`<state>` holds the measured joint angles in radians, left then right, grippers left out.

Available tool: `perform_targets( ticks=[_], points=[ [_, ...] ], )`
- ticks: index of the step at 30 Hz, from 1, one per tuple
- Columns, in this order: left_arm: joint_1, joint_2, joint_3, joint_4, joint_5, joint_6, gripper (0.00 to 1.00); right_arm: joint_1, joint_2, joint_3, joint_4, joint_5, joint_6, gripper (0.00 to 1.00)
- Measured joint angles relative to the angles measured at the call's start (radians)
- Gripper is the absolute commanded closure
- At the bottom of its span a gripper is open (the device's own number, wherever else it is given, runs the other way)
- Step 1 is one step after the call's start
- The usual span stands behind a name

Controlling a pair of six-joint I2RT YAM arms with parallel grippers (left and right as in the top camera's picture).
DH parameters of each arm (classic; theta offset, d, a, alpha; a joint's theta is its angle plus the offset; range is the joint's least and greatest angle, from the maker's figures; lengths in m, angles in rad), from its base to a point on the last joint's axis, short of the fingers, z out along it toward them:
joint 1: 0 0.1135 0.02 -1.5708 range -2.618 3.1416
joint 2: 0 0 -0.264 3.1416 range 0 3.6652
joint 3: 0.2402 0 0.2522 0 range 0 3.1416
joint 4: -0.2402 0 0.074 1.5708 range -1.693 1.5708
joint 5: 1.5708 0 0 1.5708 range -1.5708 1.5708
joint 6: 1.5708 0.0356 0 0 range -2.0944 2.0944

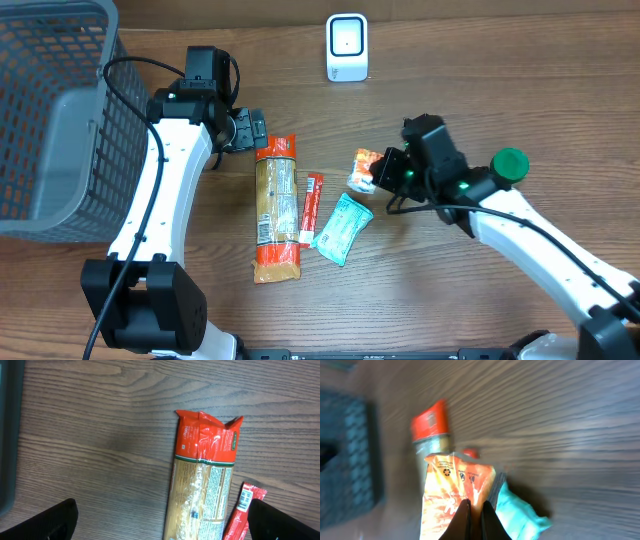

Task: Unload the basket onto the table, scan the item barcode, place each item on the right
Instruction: 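Lift the orange pack and rotate it with the right gripper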

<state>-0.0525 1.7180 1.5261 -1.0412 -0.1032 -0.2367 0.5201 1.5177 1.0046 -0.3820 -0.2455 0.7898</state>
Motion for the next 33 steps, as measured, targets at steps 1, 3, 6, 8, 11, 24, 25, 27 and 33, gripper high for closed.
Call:
perform_targets(
  ticks=[1, 3, 6, 8, 11, 24, 25, 27, 33],
  points=[
    [0.000, 0.000, 0.000, 0.000, 0.000, 0.000, 0.00, -0.010, -0.011, 0.000, 0.000, -0.040, -0.021, 0.96],
    [0.000, 0.000, 0.000, 0.000, 0.000, 0.000, 0.00, -0.032, -0.037, 0.000, -0.001, -0.138, -0.072, 0.96],
    [0.000, 0.000, 0.000, 0.000, 0.000, 0.000, 0.00, -0.068, -0.079, 0.000, -0.010, -0.272, -0.120, 0.96],
    [0.000, 0.000, 0.000, 0.000, 0.000, 0.000, 0.00, -0.095, -0.112, 0.000, -0.019, -0.351, -0.141, 0.96],
    [0.000, 0.000, 0.000, 0.000, 0.000, 0.000, 0.00, -0.143, -0.168, 0.000, -0.024, -0.467, -0.168, 0.96],
    [0.000, 0.000, 0.000, 0.000, 0.000, 0.000, 0.00, -0.347, -0.423, 0.000, -0.026, -0.892, -0.199, 0.96],
    [0.000, 0.000, 0.000, 0.000, 0.000, 0.000, 0.00, -0.354, -0.438, 0.000, -0.026, -0.920, -0.199, 0.96],
    [0.000, 0.000, 0.000, 0.000, 0.000, 0.000, 0.00, -0.360, -0.462, 0.000, -0.026, -0.968, -0.199, 0.96],
    [0.000, 0.000, 0.000, 0.000, 0.000, 0.000, 0.00, -0.362, -0.525, 0.000, -0.026, -1.079, -0.198, 0.96]
  ],
)
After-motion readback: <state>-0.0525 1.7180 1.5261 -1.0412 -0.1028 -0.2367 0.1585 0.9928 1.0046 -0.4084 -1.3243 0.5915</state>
